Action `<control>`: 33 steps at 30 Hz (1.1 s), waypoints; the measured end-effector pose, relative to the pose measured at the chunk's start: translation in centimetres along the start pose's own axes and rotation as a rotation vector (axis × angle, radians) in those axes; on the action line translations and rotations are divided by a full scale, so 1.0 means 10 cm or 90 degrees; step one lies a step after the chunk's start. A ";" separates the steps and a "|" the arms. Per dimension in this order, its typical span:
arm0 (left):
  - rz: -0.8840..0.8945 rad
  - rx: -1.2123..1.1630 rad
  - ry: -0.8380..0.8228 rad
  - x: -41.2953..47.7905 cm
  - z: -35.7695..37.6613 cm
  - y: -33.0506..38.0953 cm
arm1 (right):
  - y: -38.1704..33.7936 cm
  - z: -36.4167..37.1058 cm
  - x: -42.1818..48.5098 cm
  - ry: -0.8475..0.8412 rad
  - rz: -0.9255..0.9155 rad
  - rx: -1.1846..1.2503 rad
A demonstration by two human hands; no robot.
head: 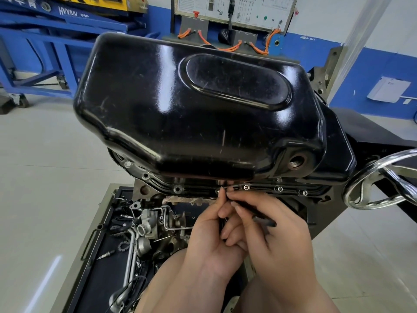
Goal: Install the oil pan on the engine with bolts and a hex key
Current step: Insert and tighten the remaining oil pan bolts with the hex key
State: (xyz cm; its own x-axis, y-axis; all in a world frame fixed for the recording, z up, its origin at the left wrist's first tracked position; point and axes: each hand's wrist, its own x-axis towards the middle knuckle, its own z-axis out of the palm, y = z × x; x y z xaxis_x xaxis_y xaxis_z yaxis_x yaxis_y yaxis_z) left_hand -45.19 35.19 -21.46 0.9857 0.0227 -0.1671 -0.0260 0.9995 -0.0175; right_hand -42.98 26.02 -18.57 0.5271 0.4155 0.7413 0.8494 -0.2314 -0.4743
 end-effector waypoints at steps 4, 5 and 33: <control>-0.005 0.022 -0.040 -0.02 0.01 -0.03 | -0.02 0.03 0.03 0.071 -0.006 0.011; -0.009 0.019 -0.059 -0.04 0.00 -0.03 | -0.02 0.05 0.03 0.090 0.014 0.039; -0.034 -0.022 -0.054 -0.07 -0.01 -0.02 | -0.01 0.04 0.01 0.002 0.010 0.122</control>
State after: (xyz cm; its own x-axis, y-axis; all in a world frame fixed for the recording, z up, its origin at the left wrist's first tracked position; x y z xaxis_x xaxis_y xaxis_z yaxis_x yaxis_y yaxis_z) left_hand -45.89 35.01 -21.40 0.9964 -0.0267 -0.0809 0.0220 0.9981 -0.0577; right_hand -43.02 26.45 -18.61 0.5404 0.4102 0.7346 0.8208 -0.0652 -0.5674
